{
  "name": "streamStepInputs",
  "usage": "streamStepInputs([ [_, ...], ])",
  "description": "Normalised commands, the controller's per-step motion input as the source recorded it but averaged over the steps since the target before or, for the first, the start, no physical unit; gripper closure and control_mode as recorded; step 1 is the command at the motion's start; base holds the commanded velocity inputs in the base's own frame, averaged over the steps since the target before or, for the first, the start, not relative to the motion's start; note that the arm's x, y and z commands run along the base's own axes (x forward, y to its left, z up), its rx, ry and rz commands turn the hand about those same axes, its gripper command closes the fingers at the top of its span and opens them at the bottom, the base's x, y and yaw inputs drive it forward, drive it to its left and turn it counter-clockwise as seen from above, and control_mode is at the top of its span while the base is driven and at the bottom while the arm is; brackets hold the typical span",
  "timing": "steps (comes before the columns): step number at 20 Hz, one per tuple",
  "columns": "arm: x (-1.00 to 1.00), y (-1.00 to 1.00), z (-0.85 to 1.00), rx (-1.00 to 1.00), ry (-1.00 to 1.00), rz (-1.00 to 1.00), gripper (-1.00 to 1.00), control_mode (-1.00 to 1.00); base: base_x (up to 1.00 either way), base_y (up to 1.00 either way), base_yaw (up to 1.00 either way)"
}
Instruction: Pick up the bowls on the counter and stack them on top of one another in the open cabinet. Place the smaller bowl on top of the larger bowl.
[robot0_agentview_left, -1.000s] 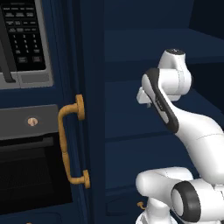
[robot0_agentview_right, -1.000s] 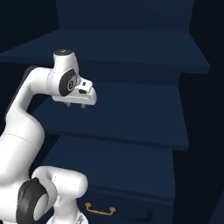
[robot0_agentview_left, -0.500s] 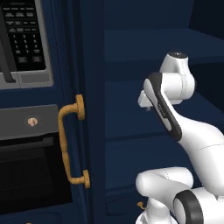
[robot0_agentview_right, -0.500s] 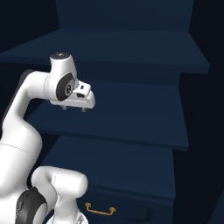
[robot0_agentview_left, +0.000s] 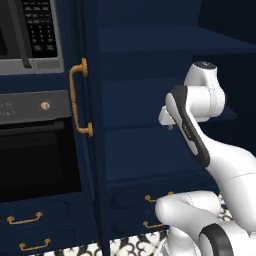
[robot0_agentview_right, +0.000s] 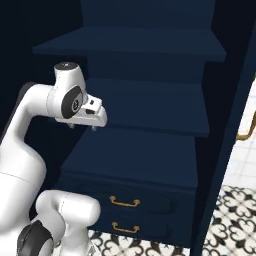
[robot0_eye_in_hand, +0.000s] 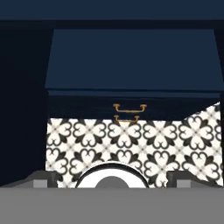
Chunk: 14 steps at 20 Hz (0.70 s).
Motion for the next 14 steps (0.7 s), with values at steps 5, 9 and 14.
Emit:
streamStepInputs([
  [5, 0.00, 0.00, 0.00, 0.00, 0.00, 0.00, -1.00, 1.00, -0.76, 0.07, 0.02],
  [9, 0.00, 0.00, 0.00, 0.00, 0.00, 0.00, -1.00, 1.00, -0.51, 0.12, 0.03],
  [14, 0.00, 0.00, 0.00, 0.00, 0.00, 0.00, -1.00, 1.00, -0.56, 0.08, 0.10],
])
